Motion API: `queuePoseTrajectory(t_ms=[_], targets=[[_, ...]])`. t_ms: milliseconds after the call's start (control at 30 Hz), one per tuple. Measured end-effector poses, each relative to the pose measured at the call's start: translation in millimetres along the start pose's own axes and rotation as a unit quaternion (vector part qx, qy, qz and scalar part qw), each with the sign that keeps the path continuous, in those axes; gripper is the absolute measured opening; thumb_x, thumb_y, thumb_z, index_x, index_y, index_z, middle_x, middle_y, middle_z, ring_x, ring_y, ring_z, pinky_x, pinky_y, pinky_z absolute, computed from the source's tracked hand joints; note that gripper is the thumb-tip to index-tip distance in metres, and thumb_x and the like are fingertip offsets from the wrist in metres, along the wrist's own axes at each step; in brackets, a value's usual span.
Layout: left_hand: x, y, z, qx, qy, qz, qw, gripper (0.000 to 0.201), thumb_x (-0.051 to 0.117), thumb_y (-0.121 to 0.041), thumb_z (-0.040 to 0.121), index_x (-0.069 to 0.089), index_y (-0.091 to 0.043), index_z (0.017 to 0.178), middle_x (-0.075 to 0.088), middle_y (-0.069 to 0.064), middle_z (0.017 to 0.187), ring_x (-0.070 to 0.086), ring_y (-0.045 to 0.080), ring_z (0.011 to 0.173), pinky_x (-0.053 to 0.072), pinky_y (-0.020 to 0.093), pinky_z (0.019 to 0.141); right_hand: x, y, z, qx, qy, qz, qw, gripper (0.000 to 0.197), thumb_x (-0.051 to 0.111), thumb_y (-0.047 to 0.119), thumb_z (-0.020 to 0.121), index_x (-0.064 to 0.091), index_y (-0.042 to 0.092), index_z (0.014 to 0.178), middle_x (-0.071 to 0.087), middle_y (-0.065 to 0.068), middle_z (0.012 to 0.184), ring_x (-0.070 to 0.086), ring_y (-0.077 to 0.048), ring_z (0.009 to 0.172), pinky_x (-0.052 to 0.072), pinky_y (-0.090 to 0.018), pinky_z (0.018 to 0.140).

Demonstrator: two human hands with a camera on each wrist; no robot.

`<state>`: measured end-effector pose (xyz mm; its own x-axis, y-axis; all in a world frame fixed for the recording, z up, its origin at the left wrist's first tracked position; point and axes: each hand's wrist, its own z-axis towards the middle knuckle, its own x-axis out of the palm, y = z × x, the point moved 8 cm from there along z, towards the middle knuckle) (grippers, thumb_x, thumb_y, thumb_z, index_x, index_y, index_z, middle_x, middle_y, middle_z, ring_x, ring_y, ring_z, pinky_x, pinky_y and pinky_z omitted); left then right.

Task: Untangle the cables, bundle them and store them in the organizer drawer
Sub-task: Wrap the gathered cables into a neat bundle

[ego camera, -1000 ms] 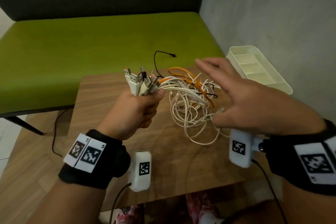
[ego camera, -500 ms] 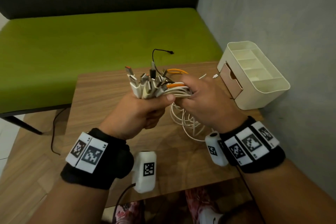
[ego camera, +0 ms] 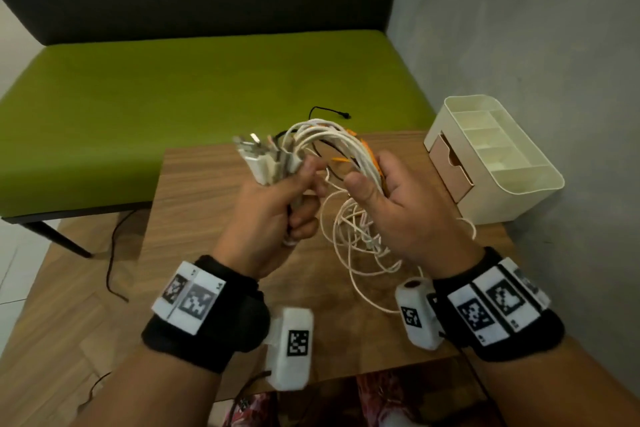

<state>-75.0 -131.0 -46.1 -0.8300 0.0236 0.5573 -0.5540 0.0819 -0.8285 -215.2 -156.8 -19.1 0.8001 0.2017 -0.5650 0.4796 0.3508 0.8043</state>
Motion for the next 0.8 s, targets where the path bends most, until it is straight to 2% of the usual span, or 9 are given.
queuePoseTrajectory(t_ms=[100, 200, 300, 333, 433, 500, 600, 700, 800], targets=[[4.0, 7.7, 3.0, -0.001, -0.016, -0.024, 1.000, 0.028, 0.060, -0.028, 0.084, 0.058, -0.007, 0.104, 0.060, -0.002, 0.072, 0.029, 0.003, 0.040, 0.025, 0.014, 0.035, 13.3, 6.9, 0.3, -0.037, 0.015, -0.012, 0.999, 0.056, 0.034, 0.068, 0.093, 0.062, 0.026, 0.116, 0.071, 0.003, 0.091, 0.065, -0.009, 0.083, 0.050, -0.037, 0.070], [5.2, 11.0, 5.5, 0.004, -0.034, -0.007, 0.999, 0.035, 0.066, -0.028, 0.080, 0.057, -0.004, 0.104, 0.048, -0.001, 0.063, 0.029, 0.004, 0.040, 0.025, 0.015, 0.036, 25.1, 8.2, -1.5, -0.062, 0.039, -0.068, 0.995, 0.054, 0.029, 0.065, 0.092, 0.060, 0.027, 0.115, 0.063, 0.007, 0.073, 0.059, -0.011, 0.066, 0.041, -0.032, 0.059], [3.7, 16.3, 3.7, -0.004, -0.062, 0.036, 0.997, 0.060, 0.072, -0.025, 0.073, 0.054, 0.010, 0.119, 0.041, 0.000, 0.057, 0.028, 0.006, 0.039, 0.023, 0.015, 0.037, 32.7, 16.2, -7.1, -0.132, 0.039, -0.089, 0.986, 0.028, 0.039, 0.050, 0.098, 0.054, 0.031, 0.114, 0.070, 0.003, 0.075, 0.061, -0.016, 0.067, 0.036, -0.020, 0.051], [2.9, 17.1, 4.0, -0.005, -0.065, 0.053, 0.996, 0.065, 0.078, -0.024, 0.068, 0.055, 0.012, 0.117, 0.042, 0.003, 0.060, 0.027, 0.007, 0.040, 0.022, 0.016, 0.038, 33.7, 17.6, -7.5, -0.152, 0.033, -0.113, 0.981, 0.028, 0.039, 0.047, 0.098, 0.054, 0.030, 0.113, 0.069, 0.001, 0.074, 0.060, -0.019, 0.066, 0.033, -0.022, 0.050], [1.9, 16.0, 6.0, 0.001, -0.051, 0.117, 0.992, 0.044, 0.084, -0.031, 0.056, 0.072, -0.010, 0.093, 0.050, 0.012, 0.075, 0.033, 0.016, 0.051, 0.019, 0.023, 0.046, 44.1, 9.9, -4.6, -0.166, 0.065, -0.192, 0.965, 0.046, 0.032, 0.046, 0.093, 0.065, 0.020, 0.111, 0.072, -0.007, 0.086, 0.065, -0.031, 0.073, 0.048, -0.038, 0.057], [3.5, 13.4, 5.8, 0.010, -0.037, 0.186, 0.982, 0.034, 0.089, -0.023, 0.059, 0.072, -0.013, 0.086, 0.059, 0.007, 0.072, 0.042, 0.017, 0.053, 0.025, 0.022, 0.047, 46.5, 4.5, -4.1, -0.163, 0.087, -0.205, 0.961, 0.051, 0.030, 0.045, 0.090, 0.068, 0.021, 0.112, 0.073, -0.007, 0.096, 0.067, -0.033, 0.082, 0.053, -0.044, 0.065], [9.2, 1.5, 3.3, 0.072, -0.057, 0.223, 0.970, 0.018, 0.081, -0.004, 0.072, 0.069, -0.009, 0.084, 0.065, -0.008, 0.063, 0.055, 0.002, 0.051, 0.041, 0.016, 0.047, 44.3, 11.8, -5.4, -0.191, 0.067, -0.195, 0.960, 0.042, 0.036, 0.042, 0.090, 0.071, 0.020, 0.100, 0.073, -0.007, 0.089, 0.066, -0.032, 0.077, 0.047, -0.032, 0.058], [2.9, -9.9, 1.9, 0.137, -0.115, 0.196, 0.964, 0.014, 0.077, -0.003, 0.077, 0.070, -0.002, 0.088, 0.071, 0.003, 0.075, 0.066, 0.011, 0.067, 0.053, 0.027, 0.059, 38.2, 22.1, -5.1, -0.202, 0.034, -0.185, 0.961, 0.030, 0.048, 0.040, 0.091, 0.064, 0.014, 0.086, 0.067, -0.009, 0.070, 0.059, -0.028, 0.061, 0.029, -0.026, 0.053], [3.5, -9.3, 3.2, 0.119, -0.110, 0.079, 0.984, 0.009, 0.069, -0.003, 0.080, 0.068, 0.002, 0.088, 0.068, 0.004, 0.070, 0.065, 0.012, 0.065, 0.051, 0.025, 0.060, 40.2, 4.7, -1.4, -0.146, 0.073, -0.173, 0.971, 0.020, 0.061, 0.031, 0.089, 0.062, 0.019, 0.105, 0.068, -0.001, 0.079, 0.063, -0.025, 0.073, 0.043, -0.033, 0.063]])
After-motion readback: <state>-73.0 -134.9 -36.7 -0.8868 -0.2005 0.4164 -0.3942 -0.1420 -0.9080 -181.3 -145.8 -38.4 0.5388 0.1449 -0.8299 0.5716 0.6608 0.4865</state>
